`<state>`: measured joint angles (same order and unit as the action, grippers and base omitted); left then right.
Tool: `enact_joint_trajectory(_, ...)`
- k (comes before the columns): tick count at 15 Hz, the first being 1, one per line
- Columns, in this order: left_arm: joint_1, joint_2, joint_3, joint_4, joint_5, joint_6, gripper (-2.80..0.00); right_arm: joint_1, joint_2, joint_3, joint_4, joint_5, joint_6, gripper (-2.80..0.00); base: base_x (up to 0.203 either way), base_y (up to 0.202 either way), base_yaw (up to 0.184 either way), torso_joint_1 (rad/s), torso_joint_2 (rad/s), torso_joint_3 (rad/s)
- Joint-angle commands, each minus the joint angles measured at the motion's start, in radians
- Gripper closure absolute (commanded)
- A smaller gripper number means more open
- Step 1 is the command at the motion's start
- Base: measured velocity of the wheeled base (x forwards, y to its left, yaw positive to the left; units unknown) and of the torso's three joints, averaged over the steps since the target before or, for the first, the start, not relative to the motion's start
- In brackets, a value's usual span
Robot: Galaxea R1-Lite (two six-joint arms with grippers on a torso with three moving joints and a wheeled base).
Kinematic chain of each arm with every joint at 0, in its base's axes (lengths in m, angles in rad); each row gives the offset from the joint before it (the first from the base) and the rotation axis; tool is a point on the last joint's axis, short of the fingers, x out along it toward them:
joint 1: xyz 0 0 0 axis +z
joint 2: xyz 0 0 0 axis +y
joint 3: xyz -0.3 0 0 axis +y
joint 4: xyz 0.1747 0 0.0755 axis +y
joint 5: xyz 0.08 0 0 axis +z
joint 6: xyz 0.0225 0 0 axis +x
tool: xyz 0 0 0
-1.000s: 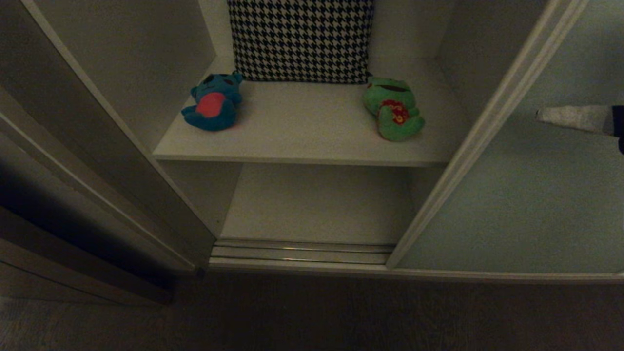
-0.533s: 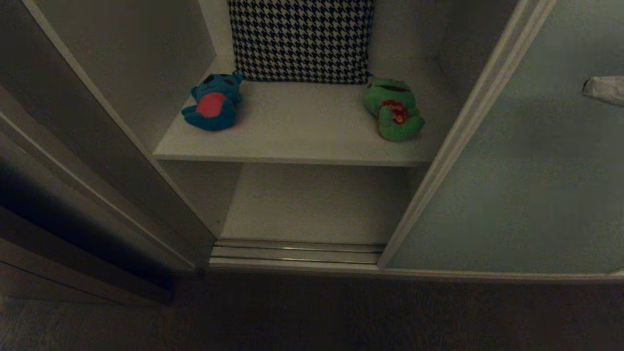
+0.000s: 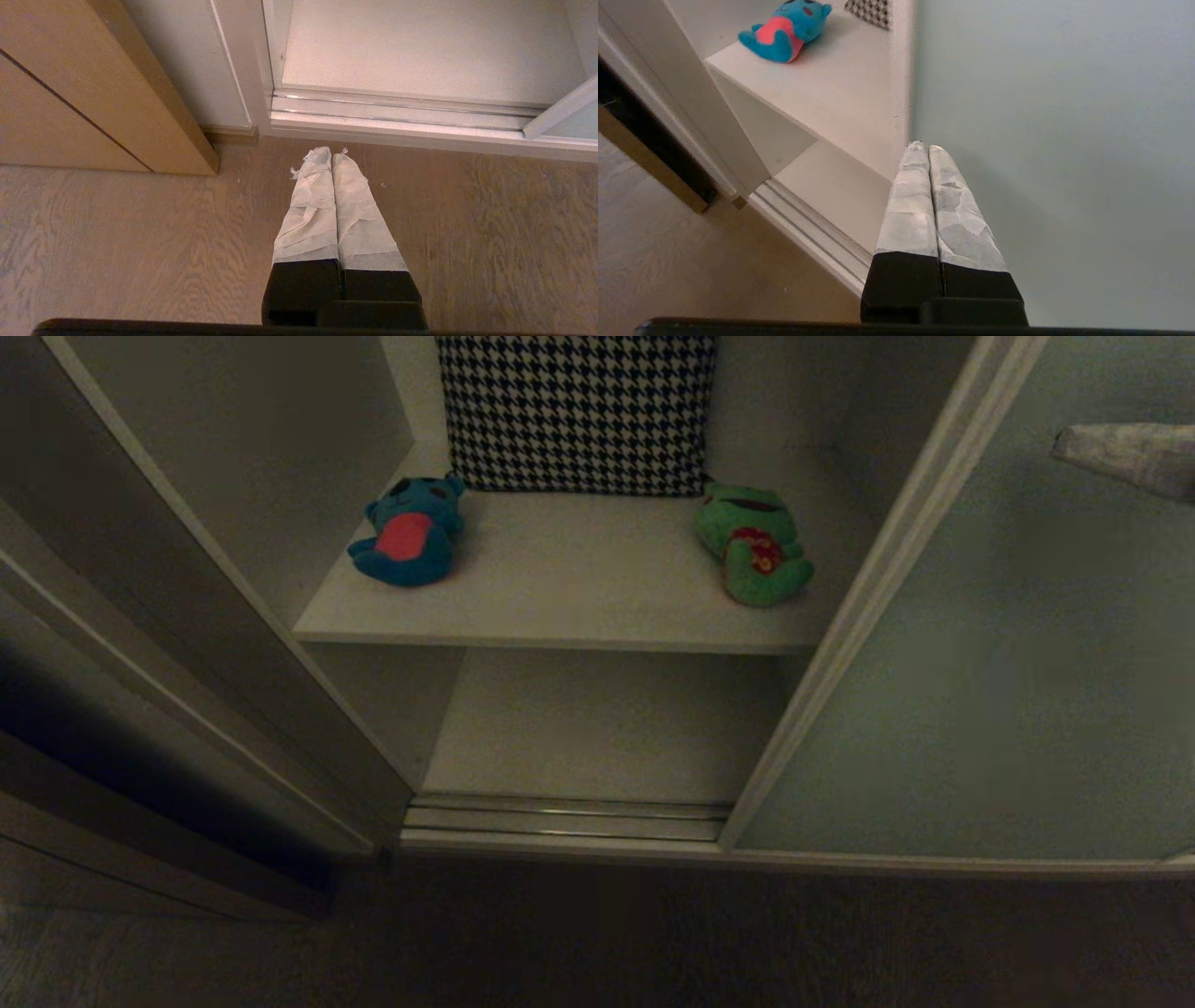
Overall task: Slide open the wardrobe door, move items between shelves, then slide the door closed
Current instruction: Close the door
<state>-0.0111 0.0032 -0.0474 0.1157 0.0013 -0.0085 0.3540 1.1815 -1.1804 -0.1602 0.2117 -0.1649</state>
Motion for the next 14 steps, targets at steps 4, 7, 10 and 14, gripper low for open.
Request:
enact_joint_trajectory(4, 0.000, 0.001, 0.000, -0.001, 0.000, -0.001, 0.00, 0.030, 0.067, -0.005, -0.033, -0.037, 0.001, 0.00, 0.000, 0.000, 0.000, 0.000, 0.00, 0.000)
enact_joint_trajectory(7, 0.000, 0.001, 0.000, 0.001, 0.000, -0.001, 0.00, 0.029, 0.102, -0.002, -0.099, -0.070, 0.002, 0.00, 0.000, 0.000, 0.000, 0.000, 0.00, 0.000)
enact_joint_trajectory(10, 0.000, 0.001, 0.000, 0.001, 0.000, -0.001, 0.00, 0.032, 0.121, -0.007, -0.122, -0.078, 0.001, 0.00, 0.000, 0.000, 0.000, 0.000, 0.00, 0.000)
enact_joint_trajectory(14, 0.000, 0.001, 0.000, 0.000, 0.000, -0.001, 0.00, 0.089, 0.146, -0.014, -0.124, -0.080, -0.003, 0.00, 0.000, 0.000, 0.000, 0.000, 0.00, 0.000)
